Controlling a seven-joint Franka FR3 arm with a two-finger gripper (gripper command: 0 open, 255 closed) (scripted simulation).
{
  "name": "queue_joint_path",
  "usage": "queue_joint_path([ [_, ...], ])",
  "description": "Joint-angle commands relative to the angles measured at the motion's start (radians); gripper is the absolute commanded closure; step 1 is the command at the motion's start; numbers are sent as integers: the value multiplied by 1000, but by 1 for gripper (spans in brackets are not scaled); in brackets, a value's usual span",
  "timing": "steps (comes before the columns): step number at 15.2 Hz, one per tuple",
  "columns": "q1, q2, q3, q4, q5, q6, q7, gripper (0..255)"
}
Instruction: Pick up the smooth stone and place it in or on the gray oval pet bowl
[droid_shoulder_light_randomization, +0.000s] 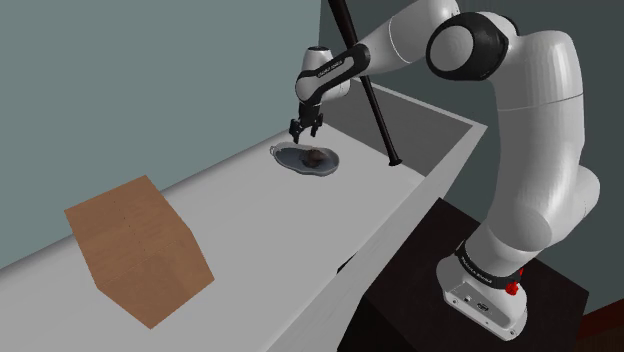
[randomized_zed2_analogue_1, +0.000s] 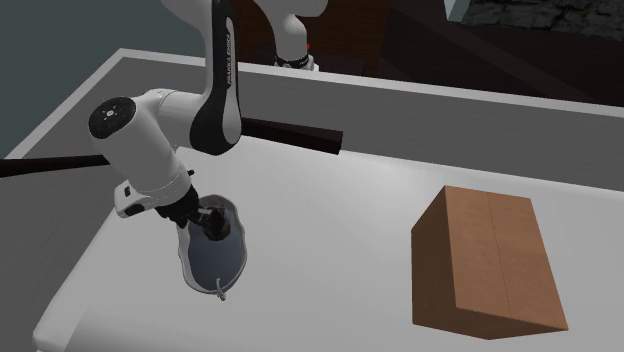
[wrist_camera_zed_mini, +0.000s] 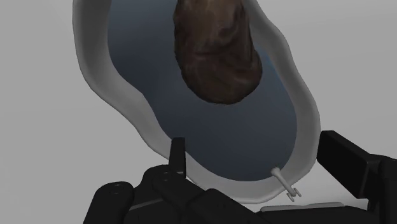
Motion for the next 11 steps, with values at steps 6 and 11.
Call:
queue_joint_path([
  [6, -11, -81, 7, 6, 11, -87, -6, 0],
  [11, -11, -81, 7, 6, 11, -87, -6, 0],
])
